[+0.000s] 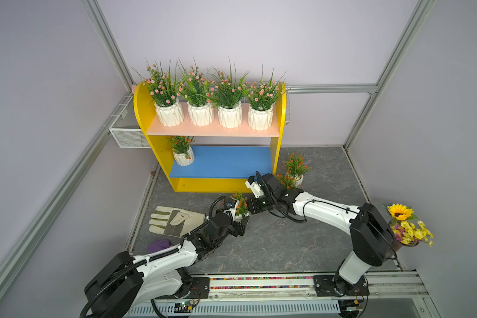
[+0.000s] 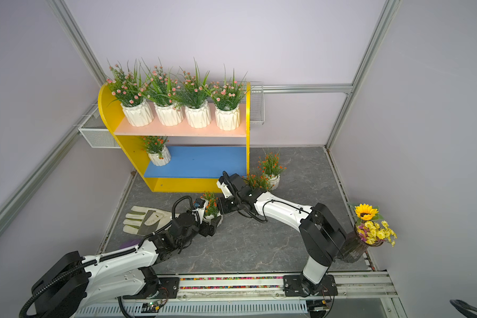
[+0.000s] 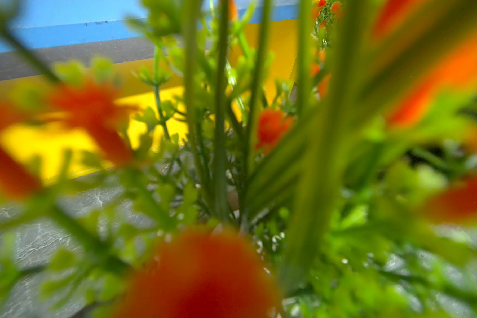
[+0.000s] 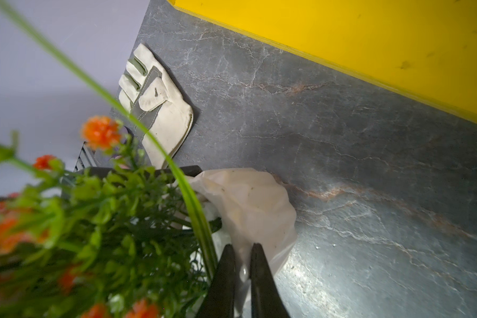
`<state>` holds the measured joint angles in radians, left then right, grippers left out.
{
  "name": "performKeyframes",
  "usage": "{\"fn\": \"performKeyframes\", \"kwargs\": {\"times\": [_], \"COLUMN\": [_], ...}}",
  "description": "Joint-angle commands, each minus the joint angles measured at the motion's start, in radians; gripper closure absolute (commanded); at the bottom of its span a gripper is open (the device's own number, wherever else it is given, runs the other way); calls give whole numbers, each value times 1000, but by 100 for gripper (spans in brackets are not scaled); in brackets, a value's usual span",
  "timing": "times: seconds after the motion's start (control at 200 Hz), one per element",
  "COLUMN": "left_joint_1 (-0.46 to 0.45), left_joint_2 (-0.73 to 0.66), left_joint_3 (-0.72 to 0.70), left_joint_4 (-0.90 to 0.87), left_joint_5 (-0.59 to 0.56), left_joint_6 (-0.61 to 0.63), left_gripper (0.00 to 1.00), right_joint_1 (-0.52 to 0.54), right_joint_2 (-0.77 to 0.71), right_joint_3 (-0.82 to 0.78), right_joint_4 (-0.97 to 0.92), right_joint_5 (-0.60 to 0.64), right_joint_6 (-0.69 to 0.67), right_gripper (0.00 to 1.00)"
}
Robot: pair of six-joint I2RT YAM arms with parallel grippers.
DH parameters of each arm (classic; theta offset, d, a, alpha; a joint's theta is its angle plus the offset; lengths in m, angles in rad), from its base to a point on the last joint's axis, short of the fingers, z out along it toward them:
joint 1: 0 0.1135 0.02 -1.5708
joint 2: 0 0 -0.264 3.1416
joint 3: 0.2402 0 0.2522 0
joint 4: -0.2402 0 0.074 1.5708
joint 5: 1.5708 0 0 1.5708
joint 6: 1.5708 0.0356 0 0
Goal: Place the baby's breath potted plants on the rack by color
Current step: Pick up the baby's breath potted plant from the center of the board.
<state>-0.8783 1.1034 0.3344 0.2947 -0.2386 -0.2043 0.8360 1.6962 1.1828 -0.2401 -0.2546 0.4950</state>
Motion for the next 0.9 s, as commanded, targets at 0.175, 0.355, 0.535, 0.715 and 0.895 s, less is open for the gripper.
{"fn": "performKeyframes", "kwargs": {"times": [0.175,0.355,0.535,0.715,0.895], "left_joint_1": [-5,-5,-5,-5,-4], "left_joint_2": [21,17,40,66,73], "left_joint_3": [45,45,62,90,129], "left_joint_4": [63,58,43,16,-43], "left_joint_5": [-33,-64,-83,-119,-187], "left_joint_6": [-29,-35,-42,-69,-90], "left_gripper": [44,48,50,52,54], "right_joint_1": [44,39,23,-3,-44], "right_joint_2": [-30,-32,-58,-116,-207], "right_joint_3": [-9,-6,-18,-48,-104], "right_joint_4": [101,95,76,59,50], "right_joint_5": [-107,-89,-58,-25,5], "right_joint_6": [37,31,24,21,19], "right_gripper": [91,83,78,74,71]}}
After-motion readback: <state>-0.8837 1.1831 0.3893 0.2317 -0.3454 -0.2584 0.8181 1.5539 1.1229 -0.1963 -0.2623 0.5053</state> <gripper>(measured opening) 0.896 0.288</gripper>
